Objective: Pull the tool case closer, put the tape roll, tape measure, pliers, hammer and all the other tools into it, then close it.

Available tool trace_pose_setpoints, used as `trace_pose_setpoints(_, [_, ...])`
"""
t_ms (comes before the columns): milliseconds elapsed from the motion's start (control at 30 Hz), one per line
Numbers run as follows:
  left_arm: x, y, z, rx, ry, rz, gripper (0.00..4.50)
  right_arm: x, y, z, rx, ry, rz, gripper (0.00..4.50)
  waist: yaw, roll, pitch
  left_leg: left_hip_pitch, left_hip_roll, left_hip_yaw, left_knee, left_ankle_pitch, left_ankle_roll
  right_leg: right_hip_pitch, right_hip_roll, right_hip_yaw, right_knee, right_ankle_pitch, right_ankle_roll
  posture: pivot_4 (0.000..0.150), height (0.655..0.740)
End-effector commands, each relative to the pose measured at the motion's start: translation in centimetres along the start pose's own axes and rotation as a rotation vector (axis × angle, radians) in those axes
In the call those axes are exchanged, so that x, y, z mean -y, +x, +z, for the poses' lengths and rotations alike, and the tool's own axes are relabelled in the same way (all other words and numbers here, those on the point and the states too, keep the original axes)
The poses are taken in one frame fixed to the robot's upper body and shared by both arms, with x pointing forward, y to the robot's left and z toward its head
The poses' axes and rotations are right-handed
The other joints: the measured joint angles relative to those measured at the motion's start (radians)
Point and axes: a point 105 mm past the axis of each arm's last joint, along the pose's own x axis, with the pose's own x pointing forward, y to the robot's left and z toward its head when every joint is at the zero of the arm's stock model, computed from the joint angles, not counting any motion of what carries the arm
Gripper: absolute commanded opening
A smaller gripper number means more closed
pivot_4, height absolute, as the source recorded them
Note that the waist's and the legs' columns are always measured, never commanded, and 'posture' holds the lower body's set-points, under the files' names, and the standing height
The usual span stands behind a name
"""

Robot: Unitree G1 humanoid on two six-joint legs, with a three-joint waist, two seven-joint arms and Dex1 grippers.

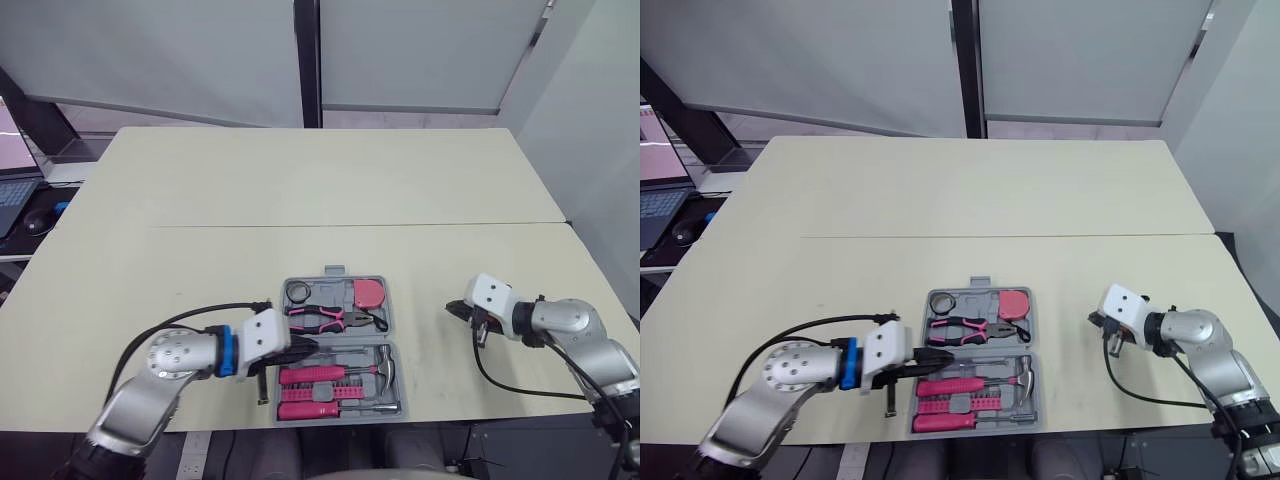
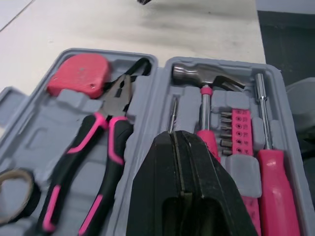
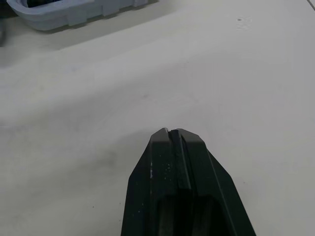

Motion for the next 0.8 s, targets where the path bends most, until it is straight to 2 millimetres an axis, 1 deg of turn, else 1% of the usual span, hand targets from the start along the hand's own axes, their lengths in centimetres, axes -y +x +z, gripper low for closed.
trace_pose_setpoints(33, [0.9, 1.0, -0.1, -0.017, 0.043, -0.083, 0.02, 0.0, -0.5, 0.8, 0.027, -0.009, -0.019, 0.0, 0.0, 0.0, 0.0, 0.0, 0.0, 0.0, 0.0, 0.0, 0.0, 0.0, 0.0, 0.0, 0.0, 0.0, 0.0, 0.15, 0.74])
trace_pose_setpoints(133, [2.0, 1.0, -0.7, -0.043, 0.054, -0.17, 0.02, -0.1, -0.6, 0.7, 0.022, -0.005, -0.02, 0.0, -0.006, 0.0, 0.0, 0.0, 0.0, 0.0, 0.0, 0.0, 0.0, 0.0, 0.0, 0.0, 0.0, 0.0, 0.0, 0.15, 0.74])
trace_pose_setpoints(233, [2.5, 0.8, -1.2, -0.059, 0.053, -0.216, 0.02, -0.1, -0.6, 0.7, 0.021, -0.002, -0.02, 0.0, -0.005, 0.0, 0.0, 0.001, 0.0, 0.0, 0.0, 0.0, 0.0, 0.0, 0.0, 0.0, 0.0, 0.0, 0.0, 0.15, 0.74])
trace_pose_setpoints(300, [2.5, 0.8, -1.8, -0.082, 0.06, -0.229, 0.02, -0.1, -0.6, 0.6, 0.02, -0.001, -0.02, 0.0, -0.003, 0.0, 0.0, 0.001, 0.0, 0.0, 0.0, 0.0, 0.0, 0.0, 0.0, 0.0, 0.0, 0.0, 0.0, 0.15, 0.74])
trace_pose_setpoints(400, [2.5, 0.9, -2.2, -0.096, 0.067, -0.237, 0.02, -0.1, -0.5, 0.6, 0.021, -0.001, -0.017, 0.0, -0.002, 0.0, 0.0, 0.0, 0.0, 0.0, 0.001, 0.0, 0.0, 0.0, 0.0, 0.0, 0.0, 0.0, 0.0, 0.15, 0.74])
trace_pose_setpoints(533, [2.8, 1.2, -3.1, -0.136, 0.089, -0.278, 0.02, -0.4, -0.3, 0.6, 0.023, 0.0, -0.01, 0.0, -0.002, 0.0, 0.0, 0.0, 0.0, 0.0, 0.001, 0.0, 0.0, 0.0, 0.0, 0.0, 0.0, 0.0, 0.0, 0.15, 0.74])
trace_pose_setpoints(667, [3.0, 1.6, -3.0, -0.133, 0.087, -0.298, 0.02, -0.4, -0.2, 0.7, 0.026, 0.001, -0.01, 0.0, -0.002, 0.001, 0.0, 0.0, 0.0, 0.0, 0.001, 0.0, 0.0, 0.0, 0.0, 0.0, 0.0, 0.0, 0.0, 0.15, 0.74])
trace_pose_setpoints(800, [3.1, 1.8, -3.3, -0.152, 0.09, -0.309, 0.02, -0.4, -0.1, 0.7, 0.026, 0.001, -0.01, 0.0, -0.002, 0.001, 0.0, 0.0, 0.0, 0.0, 0.001, 0.0, 0.0, 0.0, 0.0, 0.0, 0.0, 0.0, 0.0, 0.15, 0.74])
